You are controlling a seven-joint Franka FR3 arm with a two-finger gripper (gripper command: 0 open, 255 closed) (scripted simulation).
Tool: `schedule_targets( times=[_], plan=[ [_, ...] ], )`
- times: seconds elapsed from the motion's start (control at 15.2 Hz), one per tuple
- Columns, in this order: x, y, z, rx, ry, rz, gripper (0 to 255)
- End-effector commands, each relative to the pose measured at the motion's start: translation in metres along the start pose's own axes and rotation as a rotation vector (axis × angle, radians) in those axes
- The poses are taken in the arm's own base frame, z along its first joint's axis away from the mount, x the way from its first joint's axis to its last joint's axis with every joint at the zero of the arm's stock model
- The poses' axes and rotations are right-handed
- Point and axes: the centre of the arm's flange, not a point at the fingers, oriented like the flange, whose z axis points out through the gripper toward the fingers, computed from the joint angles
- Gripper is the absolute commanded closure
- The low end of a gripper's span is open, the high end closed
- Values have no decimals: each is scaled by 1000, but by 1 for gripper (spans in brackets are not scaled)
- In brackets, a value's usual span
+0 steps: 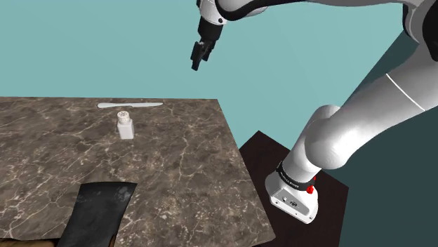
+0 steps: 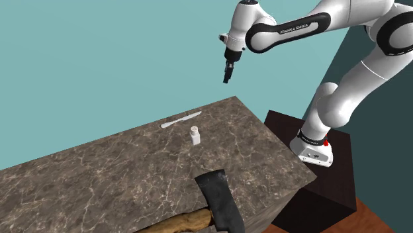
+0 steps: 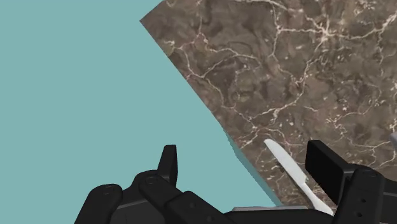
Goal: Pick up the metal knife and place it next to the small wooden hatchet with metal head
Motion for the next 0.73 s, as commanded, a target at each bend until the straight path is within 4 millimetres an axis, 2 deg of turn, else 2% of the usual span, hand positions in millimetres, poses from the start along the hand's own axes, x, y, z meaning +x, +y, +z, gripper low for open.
schedule_targets(
  times=[0.0,0.66],
  plan=[
    [20,-9,17,5,8,-49,0],
    [102,-66,95,27,42,-288,0]
  ],
)
